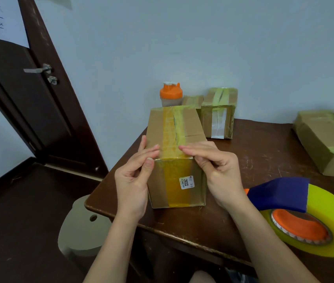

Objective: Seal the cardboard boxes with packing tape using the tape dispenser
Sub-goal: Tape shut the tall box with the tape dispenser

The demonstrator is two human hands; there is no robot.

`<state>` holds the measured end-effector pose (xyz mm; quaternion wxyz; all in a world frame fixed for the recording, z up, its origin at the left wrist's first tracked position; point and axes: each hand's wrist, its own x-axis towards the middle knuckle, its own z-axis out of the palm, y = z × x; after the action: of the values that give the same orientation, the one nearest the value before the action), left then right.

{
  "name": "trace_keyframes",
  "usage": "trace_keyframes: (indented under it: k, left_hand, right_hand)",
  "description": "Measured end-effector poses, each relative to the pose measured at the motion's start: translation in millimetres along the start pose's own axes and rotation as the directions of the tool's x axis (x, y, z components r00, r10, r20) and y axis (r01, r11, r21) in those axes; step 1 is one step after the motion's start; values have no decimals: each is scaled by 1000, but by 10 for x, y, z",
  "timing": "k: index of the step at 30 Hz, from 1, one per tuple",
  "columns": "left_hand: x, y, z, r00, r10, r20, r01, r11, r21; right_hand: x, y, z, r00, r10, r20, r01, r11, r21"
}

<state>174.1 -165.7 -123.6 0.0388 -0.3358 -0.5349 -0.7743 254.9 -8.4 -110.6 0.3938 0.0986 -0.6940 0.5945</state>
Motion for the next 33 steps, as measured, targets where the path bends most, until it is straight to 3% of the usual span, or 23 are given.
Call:
trace_keyframes:
  k: [3, 7, 9, 11, 16, 21, 27, 33]
  left_hand:
    - [-11, 114, 7, 988, -157, -12, 154, 980, -125]
    - [-175, 154, -69, 927, -374, 24, 371, 907, -199]
    - [-289, 144, -53, 899, -435, 54, 438, 897, -58]
    - [-349, 182, -3, 903, -429, 26, 427, 903, 52]
    - [-209, 545, 217, 961, -275, -22, 274, 946, 173]
    - [131, 811, 699, 993, -102, 65, 88, 979, 181]
    - [385, 758, 1390, 977, -12, 213, -42, 968, 247]
    - [507, 337, 1887, 970, -12, 242, -76, 933, 351]
  right_hand:
    - [22, -121, -24, 985, 156, 69, -162, 982, 96]
    - [24, -307, -138, 885, 459, 75, -459, 837, 299]
    - [-22, -380, -134, 824, 553, 121, -565, 820, 95]
    - [-92, -449, -113, 807, 577, 129, -569, 817, -95]
    - [-59, -816, -254, 922, 379, 82, -368, 922, -119]
    - [135, -1176, -584, 992, 122, -28, -125, 965, -229]
    - [212, -1353, -1146, 950, -79, -301, -44, 923, -381]
    - [154, -1218, -1644, 876, -81, -475, -160, 881, -445]
